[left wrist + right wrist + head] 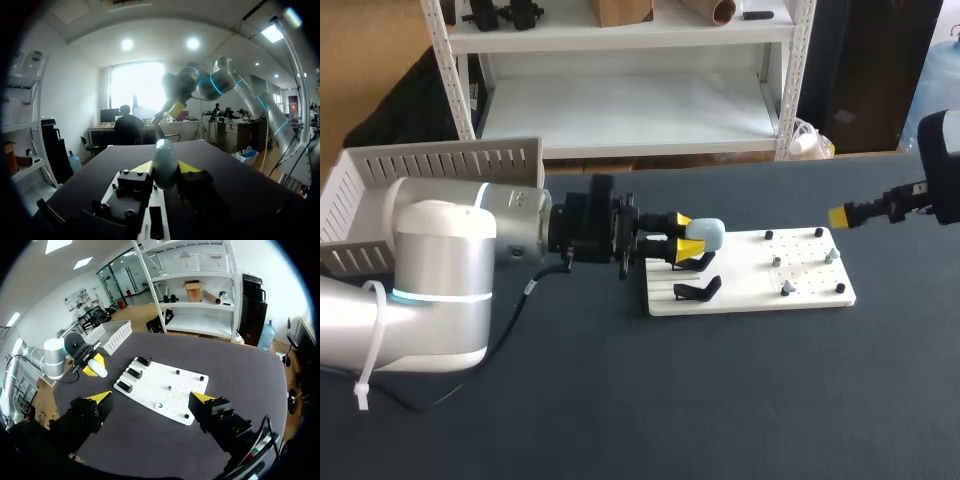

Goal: Pick up each earbud case from the left stands, insert the matching earbuds, close the lid, and place the case in the box.

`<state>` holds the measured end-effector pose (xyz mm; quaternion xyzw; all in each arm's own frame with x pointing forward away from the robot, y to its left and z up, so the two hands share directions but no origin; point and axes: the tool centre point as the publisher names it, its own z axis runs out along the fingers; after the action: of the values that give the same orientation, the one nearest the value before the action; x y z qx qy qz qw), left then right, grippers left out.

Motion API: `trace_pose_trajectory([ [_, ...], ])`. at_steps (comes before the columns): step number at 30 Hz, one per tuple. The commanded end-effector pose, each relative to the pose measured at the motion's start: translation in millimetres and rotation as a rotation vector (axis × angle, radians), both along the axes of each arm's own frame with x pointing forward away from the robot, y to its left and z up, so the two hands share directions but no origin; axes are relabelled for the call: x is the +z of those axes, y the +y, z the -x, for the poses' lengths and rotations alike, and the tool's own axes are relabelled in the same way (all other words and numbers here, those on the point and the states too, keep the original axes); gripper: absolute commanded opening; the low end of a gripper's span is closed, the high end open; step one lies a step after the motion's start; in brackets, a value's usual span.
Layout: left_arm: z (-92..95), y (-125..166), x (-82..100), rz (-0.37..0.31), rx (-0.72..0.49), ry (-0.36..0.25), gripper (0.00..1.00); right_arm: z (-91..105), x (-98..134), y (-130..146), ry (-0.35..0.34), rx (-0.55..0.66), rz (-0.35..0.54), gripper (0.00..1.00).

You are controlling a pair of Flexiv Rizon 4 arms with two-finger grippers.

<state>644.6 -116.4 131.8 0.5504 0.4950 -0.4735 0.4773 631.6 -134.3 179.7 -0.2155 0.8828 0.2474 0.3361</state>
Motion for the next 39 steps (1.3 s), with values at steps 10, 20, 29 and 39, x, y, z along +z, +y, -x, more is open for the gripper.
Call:
trace_pose_trajectory([
  [10,-1.1,-2.2,-2.5,-0.007,-0.034,-0.002,0.00,27.9,2.9,28.9,0.038,0.026,0.072,1.00],
  [20,-1.1,-2.2,-2.5,-0.007,-0.034,-0.002,0.00,43.9,2.4,76.6,0.081,0.056,0.051,1.00],
  [29,-1.1,-2.2,-2.5,-0.007,-0.034,-0.002,0.00,51.0,-4.7,108.0,0.110,0.092,0.070,1.00],
  [39,-1.1,-2.2,-2.5,-0.007,-0.034,-0.002,0.00,39.1,-18.3,128.3,0.114,0.067,0.078,1.00],
])
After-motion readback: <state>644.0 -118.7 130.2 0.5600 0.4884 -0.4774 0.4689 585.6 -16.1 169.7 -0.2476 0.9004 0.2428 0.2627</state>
